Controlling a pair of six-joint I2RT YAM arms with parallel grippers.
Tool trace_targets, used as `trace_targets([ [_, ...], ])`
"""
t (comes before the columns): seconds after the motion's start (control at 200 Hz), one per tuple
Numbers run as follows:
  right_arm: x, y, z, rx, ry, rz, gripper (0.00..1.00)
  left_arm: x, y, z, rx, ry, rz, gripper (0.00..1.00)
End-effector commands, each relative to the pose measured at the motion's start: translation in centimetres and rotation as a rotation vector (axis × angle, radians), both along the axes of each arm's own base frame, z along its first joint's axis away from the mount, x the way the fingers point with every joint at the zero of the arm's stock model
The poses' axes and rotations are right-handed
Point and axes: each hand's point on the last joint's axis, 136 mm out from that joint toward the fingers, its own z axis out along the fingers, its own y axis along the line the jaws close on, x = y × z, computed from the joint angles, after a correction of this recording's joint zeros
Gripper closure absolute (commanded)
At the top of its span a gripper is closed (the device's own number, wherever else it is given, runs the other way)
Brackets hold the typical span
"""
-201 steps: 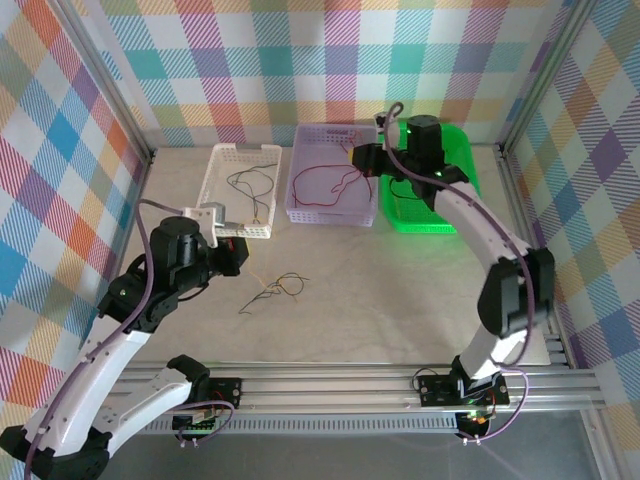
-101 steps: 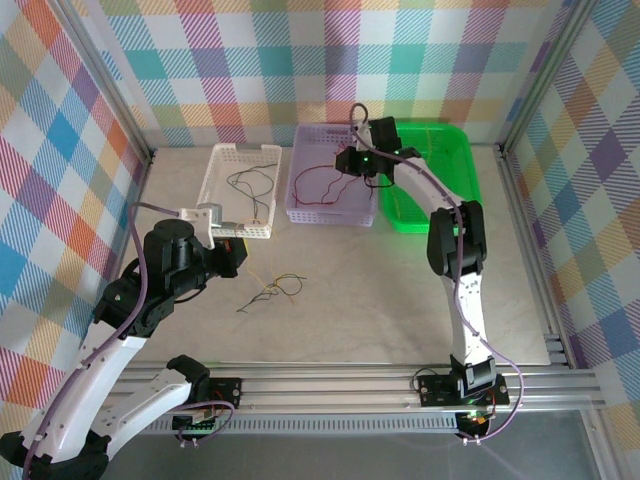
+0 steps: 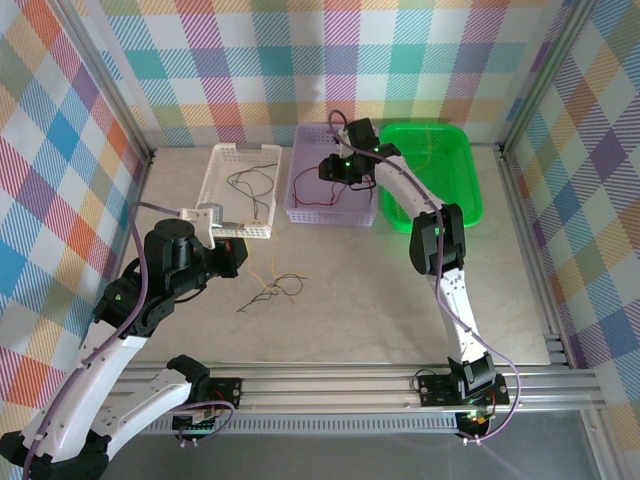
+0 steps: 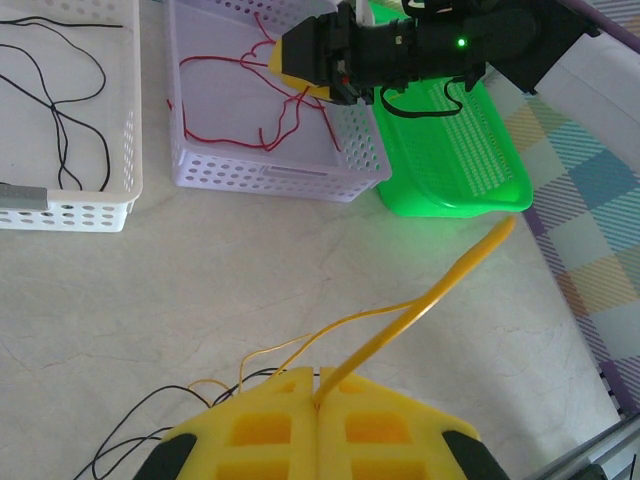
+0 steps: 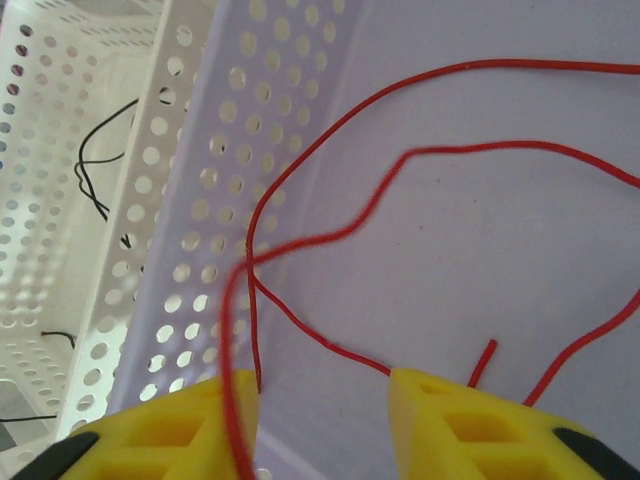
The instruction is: Untangle the cables
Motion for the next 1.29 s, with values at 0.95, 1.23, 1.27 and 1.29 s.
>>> trace_targets([
  [0.95, -30.0, 2.7, 10.0, 0.368, -0.353, 0.469, 0.36, 3.6, -0.4, 4.2, -0.214, -0.068, 0.15, 1.0],
  [1.23, -36.1, 6.0, 7.3, 0.424, -0.503, 0.535, 0.34, 5.1, -2.4, 6.9, -0.382, -0.057, 0.155, 1.0],
  [1.27, -36.2, 7.1, 7.3, 0.435, -0.519, 0.532, 0.34, 5.1, -2.8, 7.2, -0.387, -0.056, 0.148, 1.0],
  [1.29, -36.3, 7.4, 7.1, 0.437, -0.517, 0.531, 0.34, 5.1, -3.1, 7.4, -0.389, -0.058, 0.143, 1.0],
])
